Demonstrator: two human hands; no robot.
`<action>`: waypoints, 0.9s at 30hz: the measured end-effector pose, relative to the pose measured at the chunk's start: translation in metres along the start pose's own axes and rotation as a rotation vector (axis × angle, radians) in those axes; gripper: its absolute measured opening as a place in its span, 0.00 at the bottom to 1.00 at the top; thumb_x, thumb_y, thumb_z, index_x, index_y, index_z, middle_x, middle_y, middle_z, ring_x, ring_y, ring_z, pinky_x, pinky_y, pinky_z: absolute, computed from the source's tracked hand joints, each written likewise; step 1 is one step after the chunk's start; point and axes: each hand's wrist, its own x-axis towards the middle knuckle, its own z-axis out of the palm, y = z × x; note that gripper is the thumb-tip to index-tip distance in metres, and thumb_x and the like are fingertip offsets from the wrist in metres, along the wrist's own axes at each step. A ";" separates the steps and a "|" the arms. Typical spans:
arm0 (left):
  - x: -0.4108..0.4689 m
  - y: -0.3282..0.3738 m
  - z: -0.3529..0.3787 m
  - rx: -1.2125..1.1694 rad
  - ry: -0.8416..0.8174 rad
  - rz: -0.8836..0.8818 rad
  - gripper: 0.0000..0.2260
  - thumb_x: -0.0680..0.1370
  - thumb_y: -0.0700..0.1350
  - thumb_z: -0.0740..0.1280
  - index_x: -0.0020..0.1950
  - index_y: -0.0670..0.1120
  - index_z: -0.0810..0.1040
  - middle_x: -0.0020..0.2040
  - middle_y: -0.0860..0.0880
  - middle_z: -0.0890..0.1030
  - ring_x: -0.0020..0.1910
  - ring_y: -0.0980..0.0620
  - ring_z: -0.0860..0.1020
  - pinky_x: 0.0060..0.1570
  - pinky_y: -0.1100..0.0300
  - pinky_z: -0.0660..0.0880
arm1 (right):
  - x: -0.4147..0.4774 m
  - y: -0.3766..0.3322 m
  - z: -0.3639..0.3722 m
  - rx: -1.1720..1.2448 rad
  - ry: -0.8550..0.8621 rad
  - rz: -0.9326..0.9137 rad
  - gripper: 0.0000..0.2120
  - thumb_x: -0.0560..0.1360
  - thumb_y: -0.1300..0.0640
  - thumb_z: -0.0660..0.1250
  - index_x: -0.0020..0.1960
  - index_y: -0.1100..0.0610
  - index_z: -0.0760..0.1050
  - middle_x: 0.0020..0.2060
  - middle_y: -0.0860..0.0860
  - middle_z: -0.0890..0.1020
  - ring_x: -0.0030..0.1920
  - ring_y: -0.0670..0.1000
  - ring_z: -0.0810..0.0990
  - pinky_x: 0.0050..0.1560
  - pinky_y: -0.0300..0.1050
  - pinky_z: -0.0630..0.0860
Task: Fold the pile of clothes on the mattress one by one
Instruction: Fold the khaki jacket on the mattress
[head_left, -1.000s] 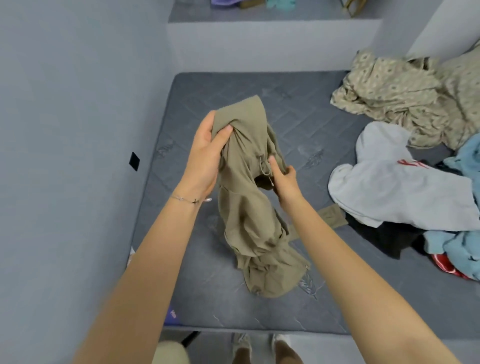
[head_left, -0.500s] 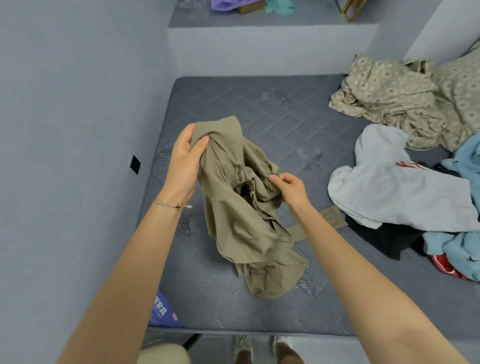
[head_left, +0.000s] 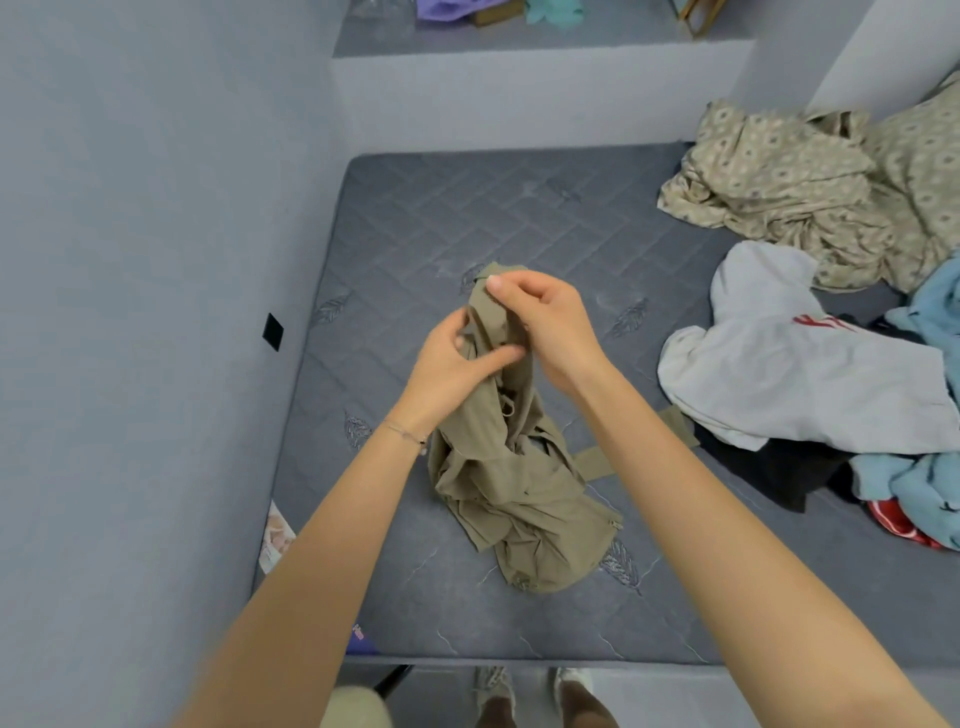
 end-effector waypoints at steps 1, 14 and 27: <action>0.002 0.003 0.002 -0.004 0.082 0.034 0.12 0.73 0.39 0.73 0.54 0.51 0.79 0.49 0.56 0.83 0.51 0.59 0.81 0.51 0.65 0.75 | 0.000 -0.001 -0.001 -0.010 -0.008 -0.019 0.06 0.77 0.61 0.67 0.47 0.63 0.81 0.42 0.55 0.83 0.44 0.49 0.81 0.51 0.45 0.77; 0.004 0.064 -0.011 -0.217 0.245 0.151 0.08 0.78 0.35 0.66 0.49 0.46 0.81 0.42 0.53 0.85 0.47 0.54 0.83 0.47 0.61 0.78 | -0.035 0.046 -0.032 -0.202 -0.177 0.059 0.15 0.76 0.58 0.69 0.62 0.51 0.76 0.56 0.43 0.81 0.57 0.40 0.79 0.56 0.34 0.73; 0.017 0.012 -0.029 -0.166 0.204 -0.032 0.08 0.78 0.39 0.68 0.56 0.45 0.78 0.51 0.50 0.83 0.50 0.56 0.81 0.49 0.62 0.77 | -0.022 0.015 -0.048 -0.288 0.185 -0.038 0.23 0.79 0.54 0.65 0.30 0.55 0.59 0.22 0.44 0.59 0.25 0.43 0.56 0.27 0.38 0.55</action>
